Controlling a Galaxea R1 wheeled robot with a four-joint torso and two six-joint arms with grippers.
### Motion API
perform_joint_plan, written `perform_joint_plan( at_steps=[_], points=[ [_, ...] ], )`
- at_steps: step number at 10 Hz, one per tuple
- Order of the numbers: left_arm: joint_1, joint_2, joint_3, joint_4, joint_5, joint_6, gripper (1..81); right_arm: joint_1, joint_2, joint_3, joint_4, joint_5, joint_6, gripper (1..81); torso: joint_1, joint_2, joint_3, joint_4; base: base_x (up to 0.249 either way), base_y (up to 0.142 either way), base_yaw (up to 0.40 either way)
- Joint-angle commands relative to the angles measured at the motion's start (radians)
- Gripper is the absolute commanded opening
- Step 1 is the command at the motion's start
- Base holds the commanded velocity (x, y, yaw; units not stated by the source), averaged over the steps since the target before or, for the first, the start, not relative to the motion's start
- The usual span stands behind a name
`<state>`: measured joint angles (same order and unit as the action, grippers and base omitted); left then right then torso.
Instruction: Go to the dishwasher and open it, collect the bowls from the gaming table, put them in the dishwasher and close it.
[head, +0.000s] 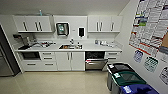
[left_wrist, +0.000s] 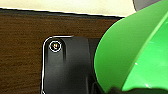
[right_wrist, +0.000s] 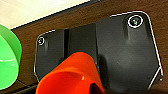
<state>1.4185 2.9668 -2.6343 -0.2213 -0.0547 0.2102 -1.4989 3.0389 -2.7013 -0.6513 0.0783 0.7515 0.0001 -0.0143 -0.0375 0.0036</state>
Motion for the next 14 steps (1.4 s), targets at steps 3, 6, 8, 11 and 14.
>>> perform_joint_plan(
  at_steps=[3,6,8,11,14],
  points=[
    [-0.059,-0.004,0.009,-0.006,0.049,0.006,1.0,0.053,-0.001,0.002,-0.011,-0.035,-0.003,1.0,0.0,0.0,0.0,0.0,0.179,0.0,0.0],
    [-0.059,-0.004,0.01,-0.006,0.049,0.006,1.0,0.051,-0.001,0.002,-0.011,-0.035,-0.003,1.0,0.0,0.0,0.0,0.0,0.179,0.0,0.0],
    [-0.059,-0.006,0.01,-0.006,0.049,0.006,1.0,0.051,-0.001,0.002,-0.011,-0.035,-0.003,1.0,0.0,0.0,0.0,0.0,0.179,0.0,0.0],
    [-0.058,-0.005,0.008,-0.007,0.048,0.005,1.0,0.053,-0.001,0.002,-0.011,-0.035,-0.003,1.0,0.001,0.0,0.0,0.0,0.179,0.0,0.0],
    [-0.059,-0.006,0.008,-0.007,0.049,0.005,1.0,0.053,0.0,0.002,-0.011,-0.035,-0.003,1.0,0.0,0.0,0.0,0.0,0.179,0.0,0.0]
  ],
)
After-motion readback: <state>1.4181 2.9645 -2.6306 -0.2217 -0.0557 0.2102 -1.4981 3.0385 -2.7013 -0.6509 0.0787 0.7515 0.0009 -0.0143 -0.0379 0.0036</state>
